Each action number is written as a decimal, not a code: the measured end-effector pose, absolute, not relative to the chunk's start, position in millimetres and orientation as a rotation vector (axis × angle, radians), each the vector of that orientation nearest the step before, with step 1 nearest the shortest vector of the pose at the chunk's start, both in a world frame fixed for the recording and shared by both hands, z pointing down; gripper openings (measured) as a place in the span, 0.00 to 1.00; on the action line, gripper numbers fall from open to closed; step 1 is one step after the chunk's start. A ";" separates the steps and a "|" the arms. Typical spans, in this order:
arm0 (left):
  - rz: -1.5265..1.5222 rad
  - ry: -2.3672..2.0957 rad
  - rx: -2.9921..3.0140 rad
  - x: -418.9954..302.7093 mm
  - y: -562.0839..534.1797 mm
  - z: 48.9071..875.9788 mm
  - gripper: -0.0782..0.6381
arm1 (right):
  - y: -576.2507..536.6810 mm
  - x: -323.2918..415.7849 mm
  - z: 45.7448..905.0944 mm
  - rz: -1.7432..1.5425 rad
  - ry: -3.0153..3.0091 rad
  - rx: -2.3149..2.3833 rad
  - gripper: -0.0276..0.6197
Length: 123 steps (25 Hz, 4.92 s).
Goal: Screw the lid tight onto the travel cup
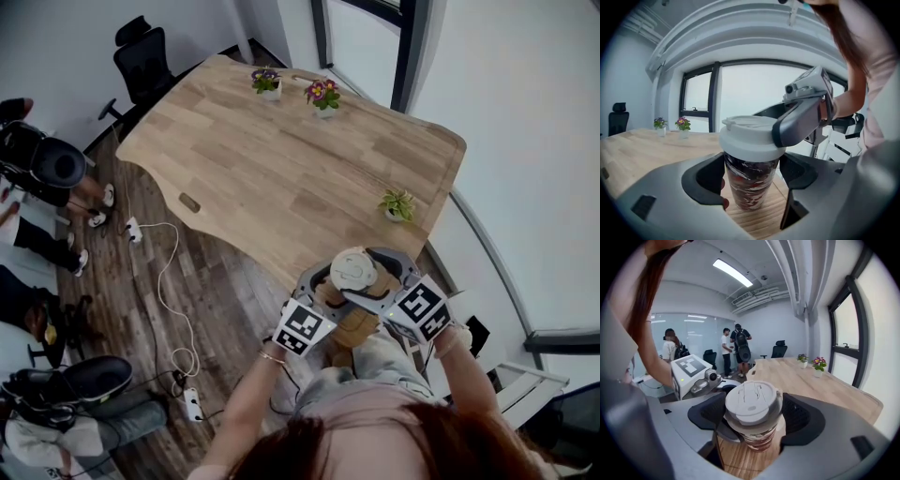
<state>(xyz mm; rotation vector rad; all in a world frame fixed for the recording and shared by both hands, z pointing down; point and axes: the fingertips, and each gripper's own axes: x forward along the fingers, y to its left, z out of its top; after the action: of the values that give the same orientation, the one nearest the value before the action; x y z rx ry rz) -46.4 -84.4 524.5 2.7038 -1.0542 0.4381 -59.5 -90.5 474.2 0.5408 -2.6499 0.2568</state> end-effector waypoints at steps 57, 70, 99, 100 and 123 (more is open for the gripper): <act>0.500 -1.227 2.654 -42.0 -97.4 545.7 0.60 | -95.6 -47.7 480.7 0.320 -2.607 0.852 0.60; 0.645 -0.991 2.736 -38.2 -91.2 547.1 0.60 | -88.9 -45.4 478.1 0.243 -2.600 0.709 0.60; 0.736 -0.888 2.756 -29.8 -91.0 548.8 0.60 | -92.9 -35.8 480.2 0.186 -2.585 0.906 0.60; 0.727 -0.912 2.745 -29.6 -91.3 548.8 0.60 | -93.5 -35.2 480.7 0.200 -2.579 0.946 0.60; 0.747 -0.911 2.758 -24.3 -98.6 550.6 0.60 | -100.2 -27.0 483.3 0.277 -2.665 0.892 0.60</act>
<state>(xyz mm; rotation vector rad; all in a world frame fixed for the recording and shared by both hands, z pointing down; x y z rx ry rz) -24.3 -98.6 550.6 2.7580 -0.9113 0.7474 -27.0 -100.2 483.3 0.8923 -2.6653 0.2770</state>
